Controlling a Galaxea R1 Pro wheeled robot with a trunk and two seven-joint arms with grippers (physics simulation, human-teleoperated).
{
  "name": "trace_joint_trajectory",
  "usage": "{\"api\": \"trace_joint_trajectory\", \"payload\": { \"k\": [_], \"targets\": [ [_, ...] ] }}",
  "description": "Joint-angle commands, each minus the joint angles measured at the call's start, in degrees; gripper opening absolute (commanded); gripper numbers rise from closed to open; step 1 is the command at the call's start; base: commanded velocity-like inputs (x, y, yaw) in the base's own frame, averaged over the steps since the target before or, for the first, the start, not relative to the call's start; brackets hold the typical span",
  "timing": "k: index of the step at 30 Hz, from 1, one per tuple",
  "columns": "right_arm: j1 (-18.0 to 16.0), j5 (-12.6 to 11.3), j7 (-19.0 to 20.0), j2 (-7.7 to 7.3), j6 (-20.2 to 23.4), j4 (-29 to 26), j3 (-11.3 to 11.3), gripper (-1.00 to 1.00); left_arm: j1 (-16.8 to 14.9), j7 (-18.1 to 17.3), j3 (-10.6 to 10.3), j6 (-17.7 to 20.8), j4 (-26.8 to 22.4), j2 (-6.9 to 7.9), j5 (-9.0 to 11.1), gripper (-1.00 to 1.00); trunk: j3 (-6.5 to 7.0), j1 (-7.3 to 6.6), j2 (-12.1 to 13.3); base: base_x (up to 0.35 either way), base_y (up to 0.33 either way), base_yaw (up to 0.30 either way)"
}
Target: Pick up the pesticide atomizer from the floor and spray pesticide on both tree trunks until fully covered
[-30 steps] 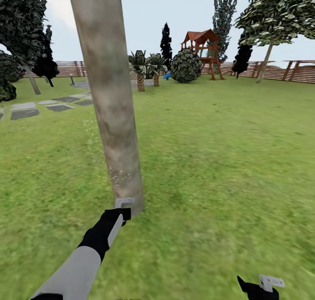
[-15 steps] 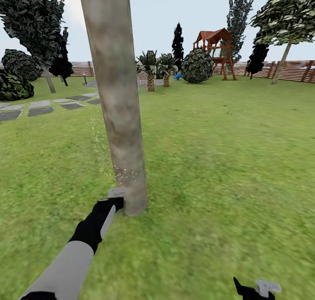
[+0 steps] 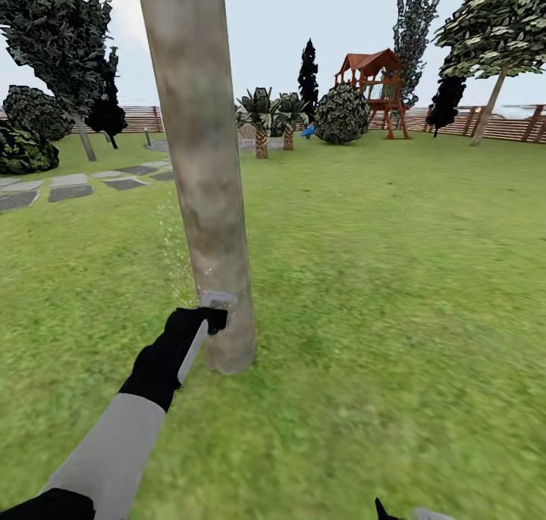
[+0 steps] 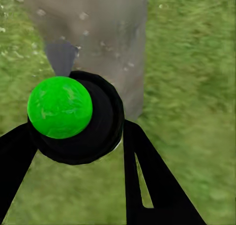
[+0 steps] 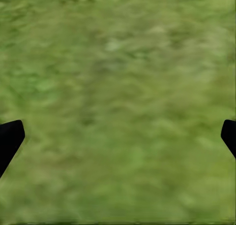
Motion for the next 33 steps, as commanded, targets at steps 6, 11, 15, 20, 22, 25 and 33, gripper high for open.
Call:
{"api": "trace_joint_trajectory", "payload": {
  "k": [6, 11, 15, 20, 22, 25, 33],
  "targets": [
    [0.2, -0.2, 0.0, 1.15, 0.0, 0.0, -0.2, 1.0, 0.0, 0.0, 0.0, 5.8, -6.6, 3.39, 1.5, -1.0, 0.0, 0.0, 0.0, 0.0, 0.0, 0.0],
    [0.2, -0.2, 0.0, 1.16, 0.0, 0.0, -0.2, 1.0, -0.7, 0.0, -0.2, 12.0, -14.2, 0.66, 1.6, -1.0, 0.0, 0.0, 0.0, 0.0, 0.0, 0.0],
    [0.2, -0.2, 0.0, 1.16, 0.0, 0.0, -0.2, 1.0, -2.2, 0.0, 2.6, 12.8, -15.7, 1.83, 1.5, -1.0, 0.0, 0.0, 0.0, 0.0, 0.0, 0.0],
    [0.2, -0.2, 0.0, 1.16, 0.0, 0.0, -0.2, 1.0, -2.8, 0.0, 1.0, 13.0, -15.9, 1.19, 1.5, -1.0, 0.0, 0.0, 0.0, 0.0, 0.0, 0.0],
    [0.3, -0.2, 0.0, 1.16, 0.0, 0.0, -0.2, 1.0, -2.9, 0.0, -1.7, 13.1, -16.0, 0.5, 1.6, -1.0, 0.0, 0.0, 0.0, 0.0, 0.0, 0.0],
    [0.2, -0.2, 0.0, 1.16, 0.0, 0.0, -0.2, 1.0, -3.8, 0.0, -2.5, 13.4, -18.1, -0.57, 1.6, -1.0, 0.0, 0.0, 0.0, 0.0, 0.0, 0.0],
    [0.3, -0.2, 0.0, 1.16, 0.0, 0.0, -0.2, 1.0, -6.5, 0.0, 1.6, 13.8, -18.7, 0.03, 1.6, -1.0, 0.0, 0.0, 0.0, 0.0, 0.0, 0.0]
  ]
}}
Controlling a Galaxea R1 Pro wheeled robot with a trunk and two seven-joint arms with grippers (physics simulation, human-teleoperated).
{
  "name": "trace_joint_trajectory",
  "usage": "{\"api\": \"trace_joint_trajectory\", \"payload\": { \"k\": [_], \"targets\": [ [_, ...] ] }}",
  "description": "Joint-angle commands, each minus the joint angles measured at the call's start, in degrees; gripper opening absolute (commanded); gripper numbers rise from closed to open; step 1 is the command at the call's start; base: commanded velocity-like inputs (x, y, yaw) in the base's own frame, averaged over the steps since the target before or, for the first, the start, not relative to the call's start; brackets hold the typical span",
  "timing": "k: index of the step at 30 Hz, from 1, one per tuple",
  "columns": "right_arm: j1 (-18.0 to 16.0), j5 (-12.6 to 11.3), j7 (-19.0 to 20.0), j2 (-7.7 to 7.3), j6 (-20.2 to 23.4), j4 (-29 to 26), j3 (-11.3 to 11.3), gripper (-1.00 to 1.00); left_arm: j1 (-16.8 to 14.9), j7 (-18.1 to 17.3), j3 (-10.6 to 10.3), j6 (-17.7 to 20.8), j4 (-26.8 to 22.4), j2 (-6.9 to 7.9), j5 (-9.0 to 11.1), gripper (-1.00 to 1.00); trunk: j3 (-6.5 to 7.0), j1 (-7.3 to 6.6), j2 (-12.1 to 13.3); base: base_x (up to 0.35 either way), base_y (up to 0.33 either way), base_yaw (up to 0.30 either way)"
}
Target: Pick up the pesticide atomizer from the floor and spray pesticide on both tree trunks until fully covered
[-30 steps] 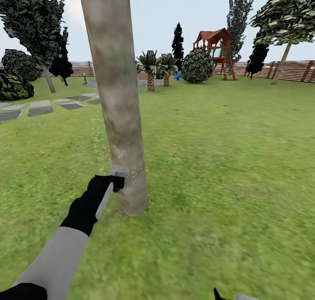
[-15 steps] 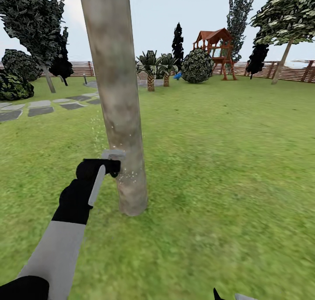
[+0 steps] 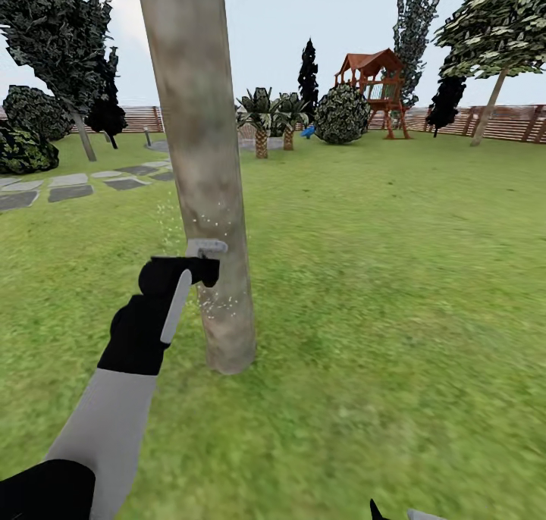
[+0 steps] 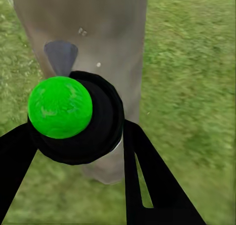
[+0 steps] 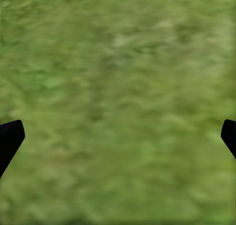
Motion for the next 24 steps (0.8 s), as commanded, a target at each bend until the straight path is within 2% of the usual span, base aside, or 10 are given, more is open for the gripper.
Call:
{"api": "trace_joint_trajectory", "payload": {
  "k": [1, 5, 9, 13, 18, 20, 24],
  "targets": [
    [0.0, 0.0, 0.0, 0.0, 0.0, 0.0, 0.0, 1.0, 0.2, 0.0, 0.0, 0.0, 0.0, -0.02, 0.0, -1.0, 0.0, 0.0, 0.0, 0.0, 0.0, 0.0],
    [0.0, 0.0, 0.0, 0.0, 0.0, 0.0, 0.0, 1.0, 1.1, 0.0, -0.3, -0.1, 0.4, 0.01, -0.1, -1.0, 0.0, 0.0, 0.0, 0.0, 0.0, 0.0],
    [0.0, 0.0, 0.0, 0.0, 0.0, 0.0, 0.0, 1.0, 4.0, 0.0, -0.5, -0.4, 2.2, -0.18, -0.1, -1.0, 0.0, 0.0, 0.0, 0.0, 0.0, 0.0],
    [0.0, 0.0, 0.0, 0.0, 0.0, 0.0, 0.0, 1.0, 4.7, 0.0, -0.3, -1.0, 8.7, -0.44, -0.1, -1.0, 0.0, 0.0, 0.0, 0.0, 0.0, 0.0],
    [0.0, 0.0, 0.0, 0.0, 0.0, 0.0, 0.0, 1.0, 4.8, 0.0, -0.3, -1.3, 14.0, -0.52, -0.1, -1.0, 0.0, 0.0, 0.0, 0.0, 0.0, 0.0],
    [0.0, -0.1, -0.2, 0.02, -0.1, -0.1, -0.1, 1.0, 4.7, 0.1, -0.2, -2.6, 16.5, -0.51, -0.1, -1.0, 0.0, 0.0, 0.0, 0.0, 0.0, 0.0],
    [0.0, -0.2, -0.1, -1.45, -0.3, -6.4, -0.3, 1.0, 3.9, 0.5, -0.3, -3.5, 17.3, -1.13, -0.1, -1.0, 0.0, 0.0, 0.0, 0.0, 0.0, 0.0]
  ]
}}
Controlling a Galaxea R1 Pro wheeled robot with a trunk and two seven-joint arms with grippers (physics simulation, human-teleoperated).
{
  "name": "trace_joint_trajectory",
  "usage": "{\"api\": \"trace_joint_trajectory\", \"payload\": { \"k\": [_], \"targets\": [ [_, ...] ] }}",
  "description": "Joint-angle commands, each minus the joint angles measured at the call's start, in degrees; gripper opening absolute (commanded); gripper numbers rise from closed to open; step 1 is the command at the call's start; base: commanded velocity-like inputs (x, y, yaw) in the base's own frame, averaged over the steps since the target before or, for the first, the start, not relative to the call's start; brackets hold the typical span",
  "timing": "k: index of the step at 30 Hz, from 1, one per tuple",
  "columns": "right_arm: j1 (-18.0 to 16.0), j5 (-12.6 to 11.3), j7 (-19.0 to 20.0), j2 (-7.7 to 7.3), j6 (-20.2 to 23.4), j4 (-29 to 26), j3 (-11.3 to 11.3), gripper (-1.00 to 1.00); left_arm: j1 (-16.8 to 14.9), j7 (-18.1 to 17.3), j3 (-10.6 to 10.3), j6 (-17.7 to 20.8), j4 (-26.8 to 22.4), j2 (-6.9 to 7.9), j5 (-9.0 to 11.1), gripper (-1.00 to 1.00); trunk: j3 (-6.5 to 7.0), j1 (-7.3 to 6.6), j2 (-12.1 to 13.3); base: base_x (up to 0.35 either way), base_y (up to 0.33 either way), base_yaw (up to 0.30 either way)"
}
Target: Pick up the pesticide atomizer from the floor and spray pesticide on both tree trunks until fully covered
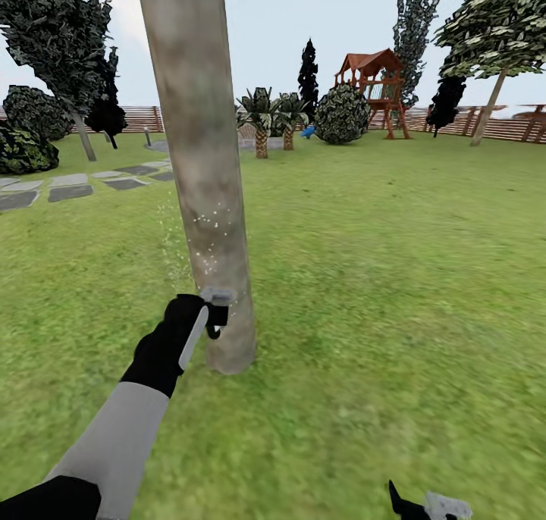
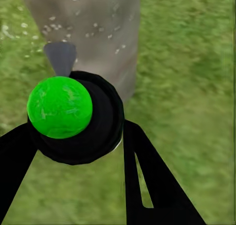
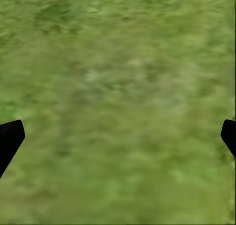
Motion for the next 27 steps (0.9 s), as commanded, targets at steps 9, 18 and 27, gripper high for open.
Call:
{"api": "trace_joint_trajectory", "payload": {
  "k": [9, 18, 27],
  "targets": [
    [0.0, 0.5, 0.1, -0.41, 0.0, -1.5, 0.4, 1.0, -2.9, 0.2, 0.0, 1.7, -0.4, -2.73, -0.2, -1.0, 0.0, 0.0, 0.0, 0.0, 0.0, 0.0],
    [0.0, 0.6, 0.2, -0.41, -0.1, -1.5, 0.5, 1.0, 0.1, 4.2, 0.4, -9.0, 11.2, -1.89, -0.9, -1.0, 0.0, 0.0, 0.0, 0.0, 0.0, 0.0],
    [0.0, 0.6, 0.2, -0.4, -0.1, -1.5, 0.5, 1.0, 6.7, 5.6, 0.6, -24.2, 18.3, -1.56, 4.8, -1.0, -0.01, 0.0, 0.0, 0.047, -0.073, 0.001]
  ]
}}
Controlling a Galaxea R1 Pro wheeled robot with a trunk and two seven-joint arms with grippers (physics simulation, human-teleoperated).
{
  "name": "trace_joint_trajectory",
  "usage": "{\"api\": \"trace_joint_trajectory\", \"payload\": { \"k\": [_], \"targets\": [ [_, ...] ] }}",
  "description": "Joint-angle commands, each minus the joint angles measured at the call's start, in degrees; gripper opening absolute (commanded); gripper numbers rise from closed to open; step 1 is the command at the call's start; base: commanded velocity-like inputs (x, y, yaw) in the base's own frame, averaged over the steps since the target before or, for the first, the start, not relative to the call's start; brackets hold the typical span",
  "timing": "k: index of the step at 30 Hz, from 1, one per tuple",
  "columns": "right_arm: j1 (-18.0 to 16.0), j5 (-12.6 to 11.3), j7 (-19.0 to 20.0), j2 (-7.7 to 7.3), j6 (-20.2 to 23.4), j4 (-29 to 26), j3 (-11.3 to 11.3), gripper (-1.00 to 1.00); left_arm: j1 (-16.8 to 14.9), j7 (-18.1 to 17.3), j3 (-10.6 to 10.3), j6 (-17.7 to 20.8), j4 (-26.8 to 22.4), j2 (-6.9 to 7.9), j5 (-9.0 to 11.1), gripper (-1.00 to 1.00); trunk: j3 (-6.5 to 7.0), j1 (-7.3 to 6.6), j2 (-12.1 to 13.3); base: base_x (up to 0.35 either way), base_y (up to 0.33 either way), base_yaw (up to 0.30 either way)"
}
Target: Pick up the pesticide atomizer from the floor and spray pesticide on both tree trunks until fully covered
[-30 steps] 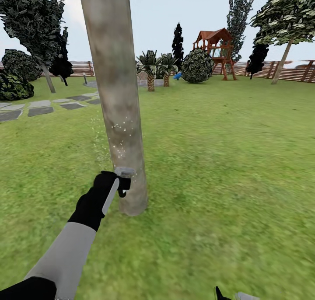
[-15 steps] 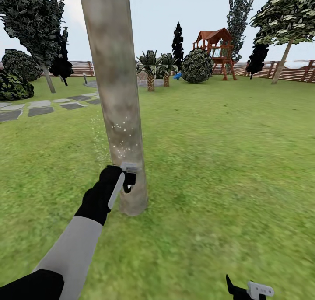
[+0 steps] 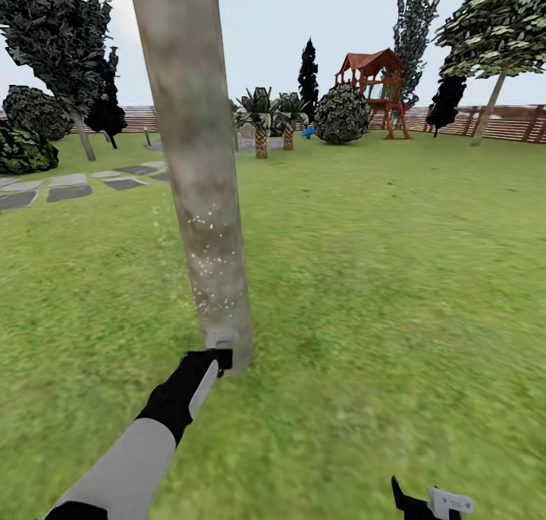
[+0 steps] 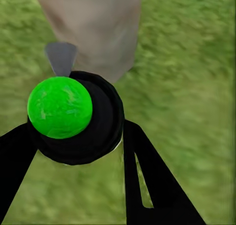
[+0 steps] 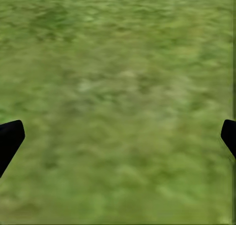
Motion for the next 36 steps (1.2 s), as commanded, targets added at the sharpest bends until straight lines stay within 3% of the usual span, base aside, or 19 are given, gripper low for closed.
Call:
{"api": "trace_joint_trajectory", "payload": {
  "k": [1, 12, 25, 36],
  "targets": [
    [0.0, 0.0, -0.1, -0.07, 0.0, 0.0, 0.0, 1.0, 0.9, 0.1, -0.1, -1.2, 0.0, -0.01, 0.1, -1.0, 0.0, 0.0, 0.0, 0.159, -0.231, 0.068],
    [0.0, 0.0, -0.1, -0.44, -0.1, -0.2, -0.1, 1.0, 2.0, 0.3, -0.1, -3.6, 0.1, -0.04, 0.1, -1.0, -0.25, 0.0, 0.0, 0.17, -0.237, 0.225],
    [0.0, 0.0, -0.1, -0.53, 0.0, -0.2, 0.0, 1.0, 2.0, 0.4, 0.0, -3.7, 0.1, 0.53, -0.1, -1.0, -0.26, 0.0, 0.0, 0.147, -0.244, 0.025],
    [0.0, 0.0, -0.1, -0.8, 0.0, -0.2, 0.0, 1.0, 2.0, 0.4, -0.1, -3.7, 0.1, 0.49, 0.1, -1.0, -0.26, 0.0, 0.0, 0.011, -0.274, 0.269]
  ]
}}
